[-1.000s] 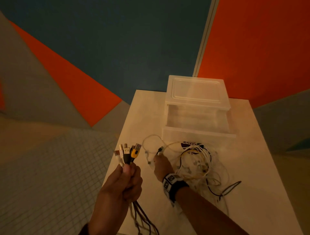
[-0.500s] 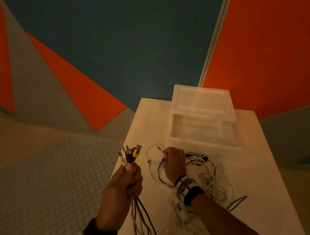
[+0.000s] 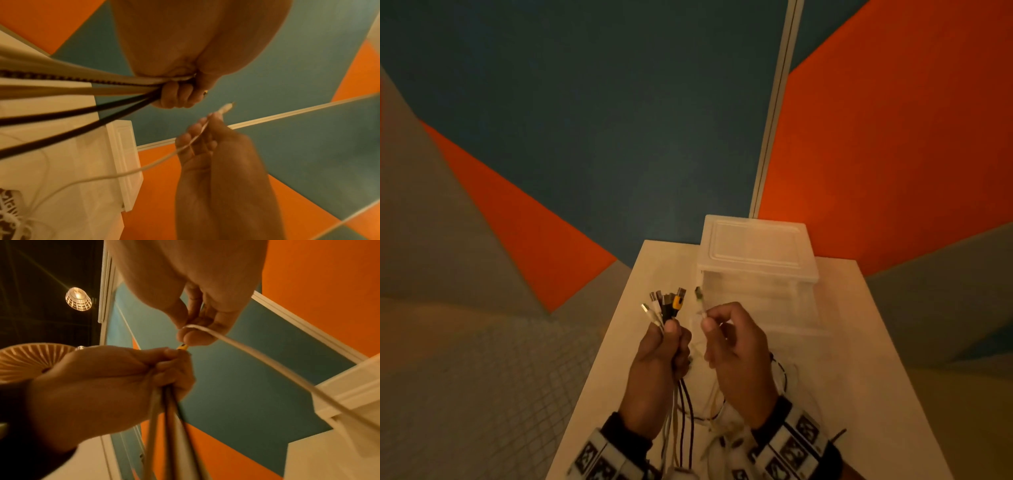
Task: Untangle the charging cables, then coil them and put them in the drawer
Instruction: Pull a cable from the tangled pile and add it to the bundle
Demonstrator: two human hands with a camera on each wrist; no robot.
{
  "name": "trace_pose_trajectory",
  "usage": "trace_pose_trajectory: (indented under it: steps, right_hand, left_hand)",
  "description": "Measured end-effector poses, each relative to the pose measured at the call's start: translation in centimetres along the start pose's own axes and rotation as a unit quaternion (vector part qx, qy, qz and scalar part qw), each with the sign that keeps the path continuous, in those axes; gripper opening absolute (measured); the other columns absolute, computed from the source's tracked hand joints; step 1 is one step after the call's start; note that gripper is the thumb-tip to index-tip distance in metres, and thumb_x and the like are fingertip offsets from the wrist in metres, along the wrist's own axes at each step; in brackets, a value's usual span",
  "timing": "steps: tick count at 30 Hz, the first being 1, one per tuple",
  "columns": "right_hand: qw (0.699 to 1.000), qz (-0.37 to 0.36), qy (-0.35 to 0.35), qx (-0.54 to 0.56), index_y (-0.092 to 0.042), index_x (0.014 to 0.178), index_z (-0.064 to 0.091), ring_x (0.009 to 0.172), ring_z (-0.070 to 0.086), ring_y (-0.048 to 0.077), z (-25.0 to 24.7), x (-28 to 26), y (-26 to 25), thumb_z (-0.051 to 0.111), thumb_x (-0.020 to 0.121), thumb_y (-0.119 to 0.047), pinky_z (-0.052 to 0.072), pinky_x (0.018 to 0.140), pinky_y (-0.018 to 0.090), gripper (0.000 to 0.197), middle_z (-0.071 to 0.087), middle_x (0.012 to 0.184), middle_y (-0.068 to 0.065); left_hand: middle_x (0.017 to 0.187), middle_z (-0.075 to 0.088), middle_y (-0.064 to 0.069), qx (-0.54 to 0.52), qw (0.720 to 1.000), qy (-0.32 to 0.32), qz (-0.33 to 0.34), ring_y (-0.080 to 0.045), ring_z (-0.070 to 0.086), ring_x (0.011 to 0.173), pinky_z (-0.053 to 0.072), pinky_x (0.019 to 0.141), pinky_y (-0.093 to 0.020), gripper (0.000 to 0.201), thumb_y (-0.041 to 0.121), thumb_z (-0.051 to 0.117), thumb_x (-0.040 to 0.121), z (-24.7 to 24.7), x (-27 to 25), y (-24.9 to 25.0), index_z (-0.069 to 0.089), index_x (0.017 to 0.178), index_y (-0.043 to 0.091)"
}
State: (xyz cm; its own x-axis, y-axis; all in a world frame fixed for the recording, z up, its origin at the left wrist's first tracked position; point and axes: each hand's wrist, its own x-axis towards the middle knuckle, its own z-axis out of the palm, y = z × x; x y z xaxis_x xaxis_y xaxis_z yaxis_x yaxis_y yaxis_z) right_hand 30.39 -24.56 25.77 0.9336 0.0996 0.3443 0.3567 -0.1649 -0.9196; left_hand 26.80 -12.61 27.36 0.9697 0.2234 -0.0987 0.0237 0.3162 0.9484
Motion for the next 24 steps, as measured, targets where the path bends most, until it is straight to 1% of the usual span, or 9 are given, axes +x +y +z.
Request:
trace_pose_trajectory:
  steps: [2,3,5,7,10,13,15,19,24]
  right_hand:
    - [1.0,-0.005,0.014,0.016,-0.021,0.091,0.06,0.064,0.063,0.013,0.3,-0.6,-1.0,0.06,0.094,-0.024,0.052,0.053,0.024,0.004,0.064,0.075,-0.01]
    - [1.0,-0.011,0.02,0.018,-0.023,0.09,0.061,0.07,0.065,0.013,0.5,-0.7,-1.5,0.06,0.092,-0.031,0.054,0.055,0.027,0.008,0.065,0.079,-0.012]
    - [0.999,-0.019,0.035,0.018,-0.025,0.088,0.062,0.078,0.066,0.013,0.8,-0.7,-2.1,0.058,0.089,-0.038,0.057,0.059,0.033,0.014,0.065,0.083,-0.013]
    - [0.998,-0.022,0.048,0.022,-0.027,0.086,0.06,0.078,0.065,0.015,0.9,-0.5,-2.4,0.059,0.088,-0.039,0.057,0.061,0.038,0.012,0.064,0.083,-0.01]
    - [0.997,0.025,0.057,0.045,-0.026,0.08,0.058,0.07,0.063,0.022,0.7,0.4,-2.8,0.064,0.083,-0.045,0.057,0.057,0.044,0.02,0.062,0.078,0.0]
    - [0.99,0.087,0.043,0.1,-0.012,0.079,0.054,0.059,0.063,0.034,0.2,1.2,-3.4,0.07,0.085,-0.039,0.052,0.045,0.035,0.032,0.06,0.071,0.016]
    - [0.986,0.111,0.026,0.119,-0.006,0.079,0.048,0.054,0.063,0.033,-0.2,1.5,-3.9,0.071,0.086,-0.033,0.049,0.044,0.031,0.036,0.057,0.07,0.02]
    - [0.987,0.098,-0.043,0.123,-0.004,0.081,0.047,0.052,0.057,0.023,-0.6,1.5,-4.2,0.065,0.09,-0.032,0.045,0.046,0.031,0.034,0.057,0.074,0.02]
    - [0.986,0.07,-0.098,0.118,-0.003,0.089,0.055,0.056,0.062,0.013,-1.6,1.8,-4.4,0.066,0.09,-0.01,0.049,0.054,0.027,0.014,0.064,0.071,0.002]
  left_hand:
    - [0.073,0.043,-0.01,0.016,1.0,-0.011,0.004,-0.016,0.037,0.059,0.035,0.053,-0.024,0.033,0.039,0.046,0.093,0.7,-0.2,-0.2,0.054,0.096,0.007]
    - [0.073,0.056,-0.008,0.023,0.999,-0.022,0.006,-0.019,0.052,0.062,0.043,0.057,-0.023,0.032,0.039,0.046,0.095,1.0,-0.3,-0.3,0.06,0.103,0.011]
    - [0.089,0.074,-0.001,0.036,0.999,-0.034,0.013,-0.016,0.07,0.082,0.053,0.064,-0.022,0.026,0.034,0.042,0.1,1.4,-0.5,-0.1,0.063,0.109,0.023]
    - [0.092,0.074,0.0,0.056,0.998,-0.03,0.029,-0.015,0.07,0.083,0.056,0.067,-0.026,0.027,0.034,0.04,0.101,1.7,-0.4,0.4,0.064,0.109,0.025]
    - [0.084,0.062,-0.01,0.037,0.998,-0.032,0.044,-0.026,0.054,0.073,0.047,0.063,-0.034,0.033,0.037,0.043,0.097,2.2,-0.1,1.8,0.064,0.108,0.013]
    - [0.08,0.051,-0.013,0.004,0.998,-0.049,0.031,-0.026,0.048,0.07,0.042,0.06,-0.036,0.03,0.031,0.045,0.098,2.4,0.2,2.9,0.066,0.102,0.009]
    - [0.076,0.042,-0.013,-0.008,0.998,-0.066,0.022,-0.022,0.045,0.062,0.042,0.055,-0.034,0.028,0.03,0.048,0.096,2.3,0.5,3.4,0.065,0.099,0.007]
    - [0.082,0.045,-0.015,0.004,0.995,-0.093,0.024,-0.032,0.041,0.069,0.04,0.061,-0.044,0.033,0.036,0.055,0.094,1.6,1.0,3.7,0.06,0.095,0.004]
    - [0.078,0.047,-0.015,0.007,0.994,-0.105,0.031,-0.026,0.044,0.064,0.036,0.058,-0.037,0.031,0.032,0.048,0.096,0.6,1.4,3.8,0.058,0.095,0.002]
